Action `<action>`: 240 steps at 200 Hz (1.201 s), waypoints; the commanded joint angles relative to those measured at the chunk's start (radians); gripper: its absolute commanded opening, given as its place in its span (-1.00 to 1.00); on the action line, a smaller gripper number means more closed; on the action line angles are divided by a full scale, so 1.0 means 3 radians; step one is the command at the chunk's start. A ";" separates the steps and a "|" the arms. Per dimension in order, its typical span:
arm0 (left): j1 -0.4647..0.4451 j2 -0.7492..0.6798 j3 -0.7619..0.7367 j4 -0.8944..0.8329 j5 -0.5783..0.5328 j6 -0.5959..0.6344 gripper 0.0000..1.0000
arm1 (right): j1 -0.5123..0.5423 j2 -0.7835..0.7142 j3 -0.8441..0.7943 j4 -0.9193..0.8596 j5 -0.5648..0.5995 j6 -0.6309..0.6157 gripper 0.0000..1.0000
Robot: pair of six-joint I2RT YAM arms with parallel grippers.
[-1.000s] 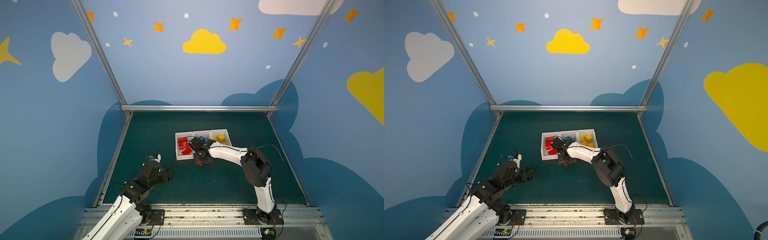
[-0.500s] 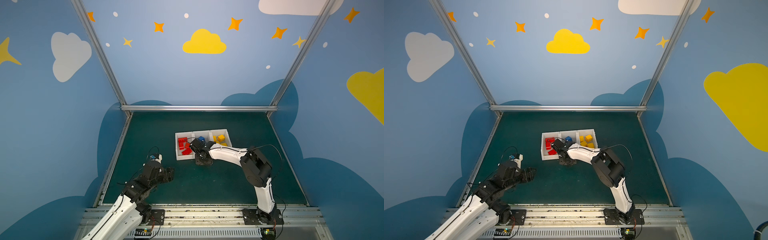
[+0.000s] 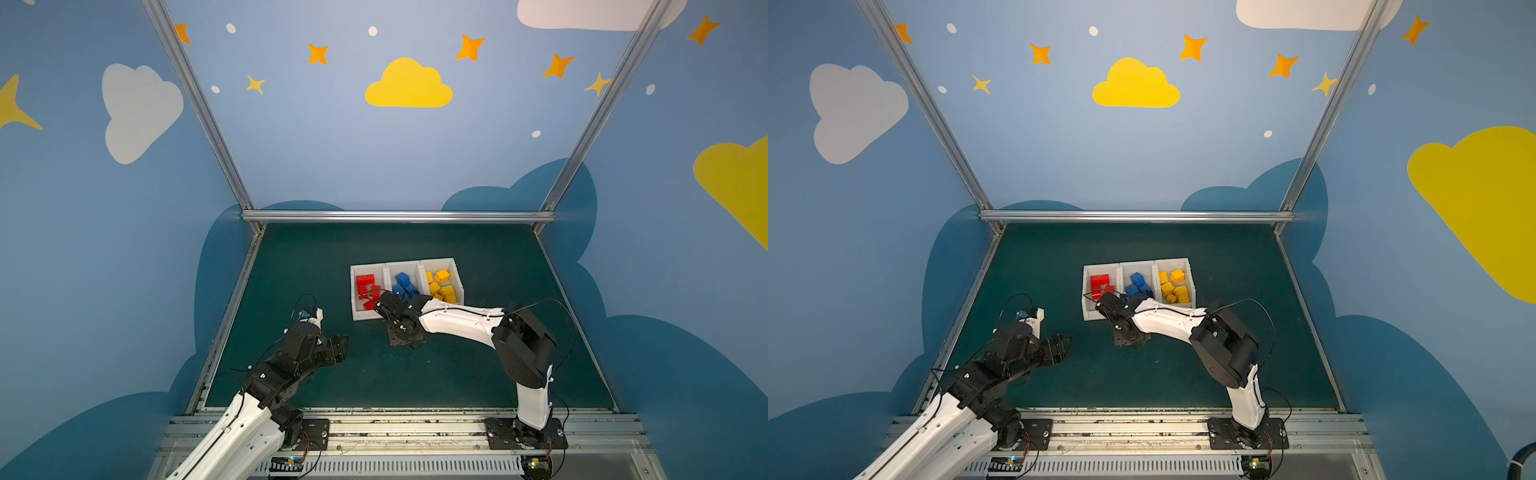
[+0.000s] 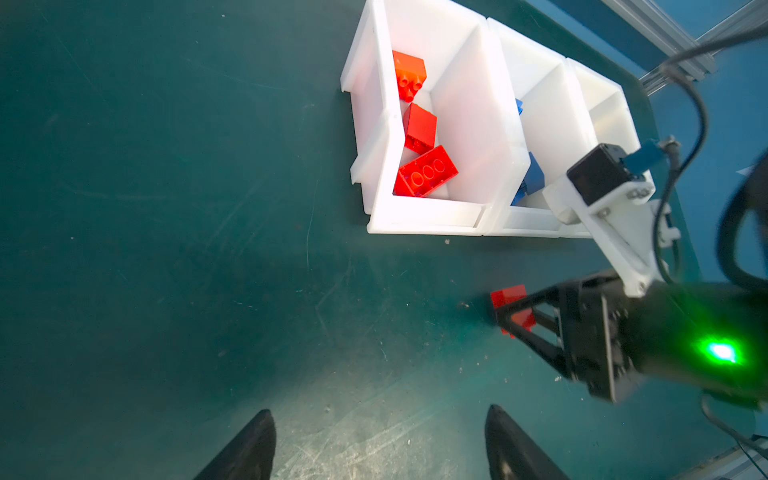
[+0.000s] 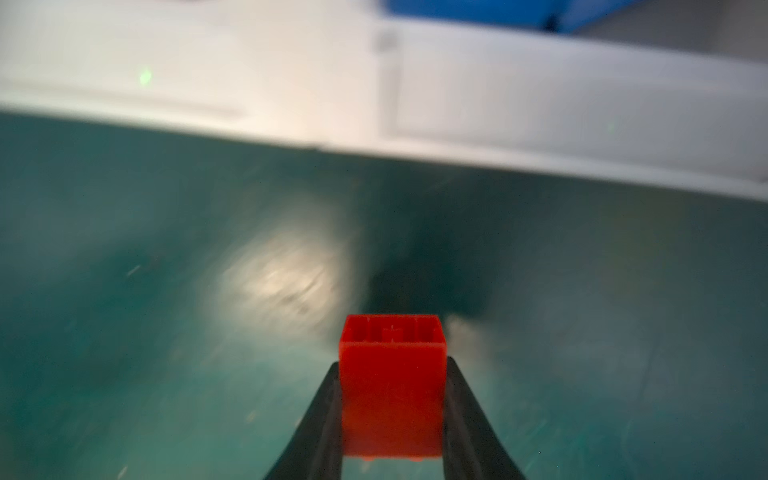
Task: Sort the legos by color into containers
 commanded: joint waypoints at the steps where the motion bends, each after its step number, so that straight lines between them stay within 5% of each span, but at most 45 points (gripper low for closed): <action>1: 0.0008 -0.0026 -0.0056 -0.0008 -0.0037 -0.0023 0.58 | 0.0012 -0.0108 0.0352 -0.0118 -0.0021 -0.0256 -0.58; 87: 0.0010 -0.0070 -0.0083 0.0000 -0.0037 -0.0038 0.58 | -0.0321 0.0984 0.2341 -0.0675 -0.0182 -0.0910 -0.54; 105: 0.0010 -0.0088 -0.0092 0.0000 -0.0042 -0.0037 0.58 | -0.0357 0.1133 0.2529 -0.0755 -0.0170 -0.0946 -0.23; 116: 0.0010 -0.0091 -0.0094 0.0001 -0.0042 -0.0044 0.58 | -0.0385 0.1164 0.2574 -0.0777 -0.0190 -0.0956 0.20; 137: 0.0010 -0.0093 -0.0094 0.0001 -0.0042 -0.0046 0.58 | -0.0412 0.1135 0.2545 -0.0756 -0.0193 -0.0953 0.62; 240: 0.0010 -0.0076 -0.0022 0.0142 -0.0147 0.0044 0.62 | -0.0417 0.0385 0.1976 -0.0338 -0.0070 -0.1005 0.66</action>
